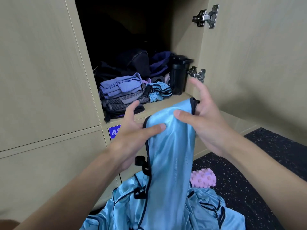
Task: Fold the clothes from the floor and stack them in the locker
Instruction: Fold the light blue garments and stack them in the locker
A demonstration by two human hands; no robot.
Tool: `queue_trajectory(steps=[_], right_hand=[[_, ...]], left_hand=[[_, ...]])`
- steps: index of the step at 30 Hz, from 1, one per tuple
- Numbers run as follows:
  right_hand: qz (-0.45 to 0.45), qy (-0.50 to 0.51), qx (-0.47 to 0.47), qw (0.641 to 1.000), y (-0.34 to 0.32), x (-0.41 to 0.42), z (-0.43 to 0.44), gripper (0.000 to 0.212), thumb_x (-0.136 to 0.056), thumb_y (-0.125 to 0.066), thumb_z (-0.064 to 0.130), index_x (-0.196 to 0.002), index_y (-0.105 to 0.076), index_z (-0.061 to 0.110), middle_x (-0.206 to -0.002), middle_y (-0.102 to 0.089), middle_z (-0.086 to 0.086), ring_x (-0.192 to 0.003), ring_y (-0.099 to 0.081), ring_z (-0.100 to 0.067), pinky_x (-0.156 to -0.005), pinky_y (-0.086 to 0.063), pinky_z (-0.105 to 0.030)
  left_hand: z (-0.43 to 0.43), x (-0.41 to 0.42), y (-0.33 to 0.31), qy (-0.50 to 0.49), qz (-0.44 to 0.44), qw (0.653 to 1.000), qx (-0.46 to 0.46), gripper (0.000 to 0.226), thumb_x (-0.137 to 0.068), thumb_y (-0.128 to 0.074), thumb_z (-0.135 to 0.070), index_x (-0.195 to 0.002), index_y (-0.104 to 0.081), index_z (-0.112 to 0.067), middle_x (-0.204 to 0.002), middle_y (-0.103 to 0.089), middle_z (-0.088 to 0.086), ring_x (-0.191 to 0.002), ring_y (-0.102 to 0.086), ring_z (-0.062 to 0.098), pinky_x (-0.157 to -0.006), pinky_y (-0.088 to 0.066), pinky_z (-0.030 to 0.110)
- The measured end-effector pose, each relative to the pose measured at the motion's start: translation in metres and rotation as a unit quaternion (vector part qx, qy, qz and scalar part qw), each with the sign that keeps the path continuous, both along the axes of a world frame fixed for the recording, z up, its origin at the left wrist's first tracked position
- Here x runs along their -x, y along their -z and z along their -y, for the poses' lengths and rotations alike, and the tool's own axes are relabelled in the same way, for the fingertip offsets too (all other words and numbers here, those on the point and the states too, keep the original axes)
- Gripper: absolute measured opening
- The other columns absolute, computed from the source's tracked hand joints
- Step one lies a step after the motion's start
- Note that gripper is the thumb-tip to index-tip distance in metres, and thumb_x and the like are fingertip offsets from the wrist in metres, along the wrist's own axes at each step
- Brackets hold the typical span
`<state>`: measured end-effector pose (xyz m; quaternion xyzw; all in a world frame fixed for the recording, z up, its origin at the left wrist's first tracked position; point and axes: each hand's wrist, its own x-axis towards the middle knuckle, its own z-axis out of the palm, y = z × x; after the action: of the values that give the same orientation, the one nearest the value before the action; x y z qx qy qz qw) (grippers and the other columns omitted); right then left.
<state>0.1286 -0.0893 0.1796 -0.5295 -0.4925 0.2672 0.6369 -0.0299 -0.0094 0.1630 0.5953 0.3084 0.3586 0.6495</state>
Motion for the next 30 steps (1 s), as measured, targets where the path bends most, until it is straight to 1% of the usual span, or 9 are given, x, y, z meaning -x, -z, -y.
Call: queue_trajectory(steps=[3,8,13,15,18,22,24,27,30], right_hand=[[0.029,-0.004,0.015,0.999,-0.003,-0.009,0.003,0.088,-0.089,-0.068,0.0,-0.146,-0.023,0.049,-0.106,-0.073,-0.011,-0.098,-0.07,-0.03,-0.092,-0.057,-0.041],[0.098,-0.08,0.104,0.987,-0.003,-0.014,0.006,0.107,-0.069,-0.089,0.021,-0.145,-0.022,0.057,-0.144,-0.053,0.0,-0.121,-0.061,-0.017,-0.104,-0.049,-0.042],[0.055,-0.036,0.026,0.998,-0.002,-0.008,0.007,0.079,-0.088,-0.067,-0.004,-0.14,-0.032,0.045,-0.096,-0.075,-0.014,-0.09,-0.072,-0.036,-0.084,-0.059,-0.046],[0.052,-0.012,0.001,0.999,-0.003,-0.005,0.006,0.077,-0.09,-0.065,-0.003,-0.139,-0.033,0.047,-0.094,-0.075,-0.014,-0.088,-0.072,-0.037,-0.085,-0.058,-0.052],[0.053,-0.025,-0.003,0.998,-0.005,-0.004,0.008,0.079,-0.09,-0.065,-0.004,-0.141,-0.03,0.047,-0.094,-0.076,-0.01,-0.086,-0.073,-0.03,-0.082,-0.06,-0.045],[0.073,-0.031,0.012,0.997,-0.008,-0.004,0.011,0.08,-0.09,-0.066,-0.001,-0.143,-0.029,0.047,-0.087,-0.076,-0.001,-0.079,-0.073,-0.019,-0.075,-0.059,-0.036],[0.081,-0.03,0.018,0.996,-0.007,-0.003,0.01,0.08,-0.09,-0.067,-0.001,-0.14,-0.03,0.05,-0.092,-0.076,-0.004,-0.083,-0.073,-0.025,-0.081,-0.06,-0.044],[0.09,-0.036,0.02,0.995,-0.006,-0.001,0.009,0.083,-0.087,-0.069,0.0,-0.14,-0.03,0.051,-0.096,-0.076,-0.008,-0.089,-0.072,-0.031,-0.088,-0.057,-0.049],[0.076,-0.053,0.044,0.995,-0.006,-0.008,0.01,0.094,-0.083,-0.076,0.003,-0.145,-0.023,0.05,-0.091,-0.077,-0.006,-0.082,-0.072,-0.02,-0.081,-0.058,-0.034]], left_hand=[[-0.002,0.0,-0.006,0.01,0.059,0.998,-0.022,0.092,-0.083,-0.074,0.001,-0.149,-0.026,-0.043,-0.101,-0.075,0.02,-0.094,-0.073,0.03,-0.091,-0.055,0.041],[-0.003,0.004,-0.018,-0.024,0.084,0.994,-0.069,0.085,-0.085,-0.071,0.003,-0.147,-0.031,-0.039,-0.094,-0.077,0.011,-0.086,-0.075,0.027,-0.071,-0.061,0.036],[-0.009,0.003,-0.014,-0.045,0.086,0.991,-0.091,0.084,-0.084,-0.074,-0.001,-0.146,-0.031,-0.037,-0.095,-0.078,0.008,-0.088,-0.075,0.025,-0.077,-0.06,0.037],[-0.01,0.004,-0.006,0.005,0.064,0.995,-0.071,0.101,-0.076,-0.083,-0.012,-0.148,-0.023,-0.049,-0.112,-0.075,0.003,-0.103,-0.072,0.021,-0.088,-0.058,0.039],[-0.008,0.0,0.006,0.064,0.025,0.995,-0.067,0.114,-0.051,-0.1,-0.038,-0.129,-0.028,-0.078,-0.151,-0.048,-0.002,-0.14,-0.044,0.028,-0.111,-0.041,0.052],[-0.01,-0.003,0.009,0.062,0.056,0.993,-0.084,0.109,-0.05,-0.099,-0.036,-0.128,-0.035,-0.075,-0.154,-0.044,-0.005,-0.143,-0.04,0.032,-0.11,-0.043,0.051],[-0.008,-0.005,0.009,0.059,0.04,0.992,-0.107,0.109,-0.052,-0.099,-0.033,-0.132,-0.035,-0.071,-0.149,-0.047,-0.015,-0.142,-0.042,0.024,-0.107,-0.045,0.047],[0.002,-0.008,0.007,0.018,0.031,0.989,-0.142,0.1,-0.067,-0.092,-0.016,-0.139,-0.037,-0.059,-0.122,-0.048,-0.047,-0.12,-0.046,-0.018,-0.095,-0.051,0.024],[0.002,-0.009,0.002,-0.019,0.039,0.99,-0.137,0.097,-0.067,-0.092,-0.017,-0.138,-0.04,-0.056,-0.141,-0.042,-0.032,-0.125,-0.038,-0.017,-0.093,-0.045,0.021]])
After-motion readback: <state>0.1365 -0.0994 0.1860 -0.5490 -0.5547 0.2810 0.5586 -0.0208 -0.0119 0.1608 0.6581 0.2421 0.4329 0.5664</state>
